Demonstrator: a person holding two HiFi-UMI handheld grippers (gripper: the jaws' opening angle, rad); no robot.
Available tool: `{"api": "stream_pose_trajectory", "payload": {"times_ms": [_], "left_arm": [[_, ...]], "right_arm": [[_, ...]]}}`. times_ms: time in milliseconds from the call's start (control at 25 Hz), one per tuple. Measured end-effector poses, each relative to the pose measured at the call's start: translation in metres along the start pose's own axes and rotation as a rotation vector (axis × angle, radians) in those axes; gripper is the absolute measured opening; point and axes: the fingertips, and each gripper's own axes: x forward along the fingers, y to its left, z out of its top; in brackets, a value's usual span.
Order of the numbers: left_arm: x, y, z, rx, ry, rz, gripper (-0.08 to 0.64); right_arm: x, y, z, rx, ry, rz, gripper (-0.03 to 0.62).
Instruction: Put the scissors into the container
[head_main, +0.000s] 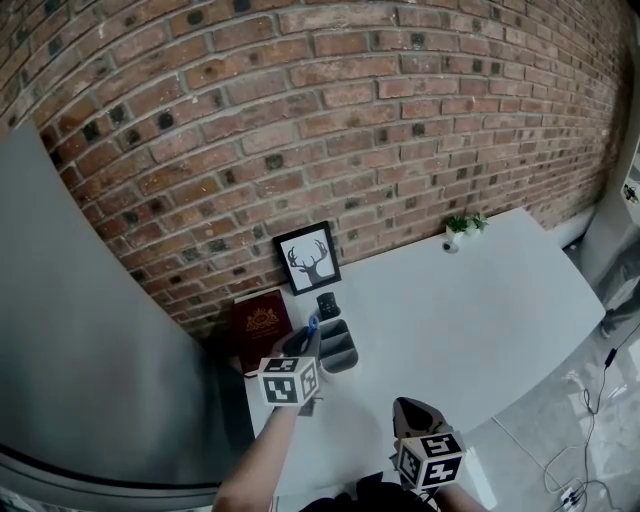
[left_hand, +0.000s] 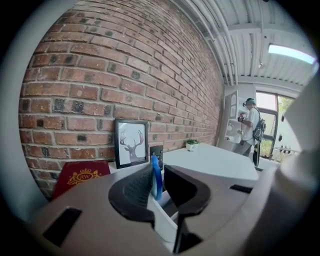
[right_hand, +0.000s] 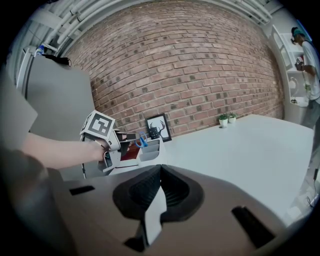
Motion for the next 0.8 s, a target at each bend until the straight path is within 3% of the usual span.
{"api": "stream_pose_trajectory", "payload": {"times_ms": [400,800], "left_arm": [[-0.025,-0.004,-0.029,-0.046,0.037,-0.003,0.069],[-0.054,0.002,-0.062,-0.041,0.078,0.025,0.069]], "right_arm": [[0.000,0.008,-0.002,-0.009,0.003,0.015,0.000],[0.003,0.016,0.000,-0.022,0.005,0.027,0.000]]}}
